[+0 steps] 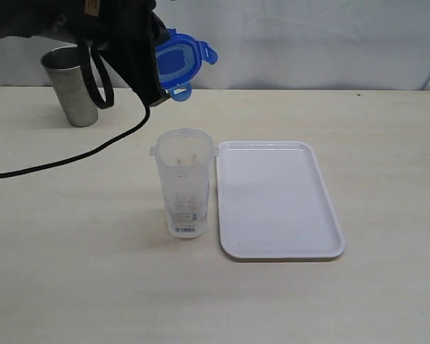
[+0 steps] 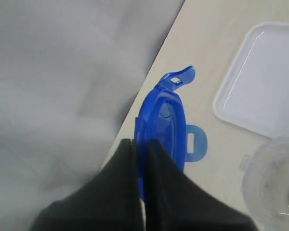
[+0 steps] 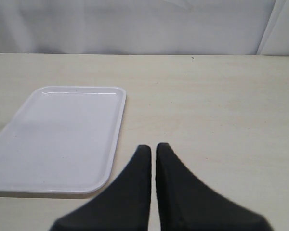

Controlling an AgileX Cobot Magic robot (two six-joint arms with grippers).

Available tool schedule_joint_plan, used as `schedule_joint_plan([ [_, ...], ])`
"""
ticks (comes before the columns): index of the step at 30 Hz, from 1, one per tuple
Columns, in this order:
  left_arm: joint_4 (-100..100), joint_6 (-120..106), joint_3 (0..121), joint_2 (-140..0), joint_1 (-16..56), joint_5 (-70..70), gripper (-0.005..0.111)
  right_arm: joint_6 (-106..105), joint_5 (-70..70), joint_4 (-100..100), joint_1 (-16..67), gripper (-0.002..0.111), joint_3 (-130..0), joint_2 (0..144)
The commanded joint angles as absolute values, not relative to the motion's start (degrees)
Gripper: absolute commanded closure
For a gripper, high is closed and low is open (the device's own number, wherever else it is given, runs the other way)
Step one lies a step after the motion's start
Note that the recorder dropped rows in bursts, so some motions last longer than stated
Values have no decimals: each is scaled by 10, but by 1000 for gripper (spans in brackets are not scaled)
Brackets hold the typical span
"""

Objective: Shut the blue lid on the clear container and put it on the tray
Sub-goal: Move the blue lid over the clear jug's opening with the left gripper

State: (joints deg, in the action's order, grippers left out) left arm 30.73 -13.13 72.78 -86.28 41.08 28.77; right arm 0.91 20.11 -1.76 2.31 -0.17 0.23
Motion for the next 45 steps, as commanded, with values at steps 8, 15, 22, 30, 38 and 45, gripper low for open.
schedule_joint_plan([
  [8,724,184,646,-858,520,372,107,9,198,-16,21,104,0,0],
  [15,852,324,574,-858,528,345,107,9,198,-16,21,104,0,0],
  [22,894,369,555,-858,540,369,107,9,198,-16,21,104,0,0],
  [30,904,369,555,-858,573,376,107,9,198,-16,21,104,0,0],
  [38,902,369,555,-858,574,385,107,9,198,-16,21,104,0,0],
  [45,995,469,555,-858,569,426,107,9,198,-16,21,104,0,0],
])
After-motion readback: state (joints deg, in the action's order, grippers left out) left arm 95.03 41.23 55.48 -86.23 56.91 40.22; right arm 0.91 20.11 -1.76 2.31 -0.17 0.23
